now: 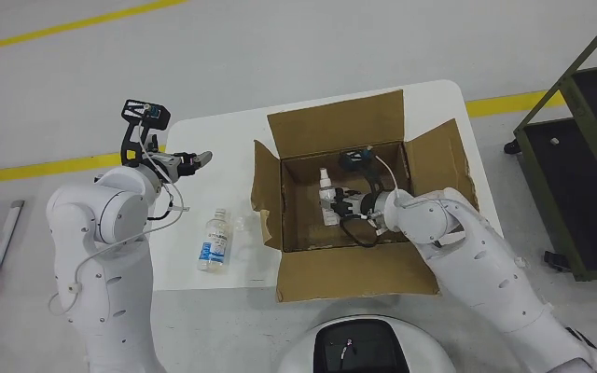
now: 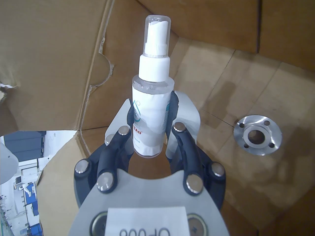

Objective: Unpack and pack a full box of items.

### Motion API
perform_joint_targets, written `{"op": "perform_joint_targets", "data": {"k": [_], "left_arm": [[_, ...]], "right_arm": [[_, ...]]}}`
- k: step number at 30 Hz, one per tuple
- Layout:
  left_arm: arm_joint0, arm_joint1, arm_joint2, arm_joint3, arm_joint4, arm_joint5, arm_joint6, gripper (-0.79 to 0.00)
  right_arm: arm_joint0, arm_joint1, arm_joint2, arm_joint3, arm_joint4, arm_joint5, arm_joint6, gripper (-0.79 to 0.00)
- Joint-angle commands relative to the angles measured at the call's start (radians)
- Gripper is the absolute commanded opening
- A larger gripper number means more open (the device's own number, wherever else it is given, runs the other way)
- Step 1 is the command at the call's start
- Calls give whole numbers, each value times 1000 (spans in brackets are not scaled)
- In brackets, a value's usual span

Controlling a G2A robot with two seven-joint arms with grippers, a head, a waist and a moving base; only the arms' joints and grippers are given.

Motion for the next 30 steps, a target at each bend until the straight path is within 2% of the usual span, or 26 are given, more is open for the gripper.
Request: {"op": "perform_joint_targets", "data": {"k": [1,14,18,25,30], "left_arm": [[0,0,0,0,0,0,0,0],[0,0,0,0,0,0,0,0],[0,0,0,0,0,0,0,0],[0,0,0,0,0,0,0,0],[0,0,0,0,0,0,0,0]], "right_arm": [[3,0,-1,2,1,1,1,-785],[-1,-1,-1,-1,6,-3,-6,-785],[-29,5,18,-41,0,-71,-60,-785],[-106,26,94,-180,-28,-136,-93,-785],[-203,46,198,-297,-35,-179,-139,-785]]}}
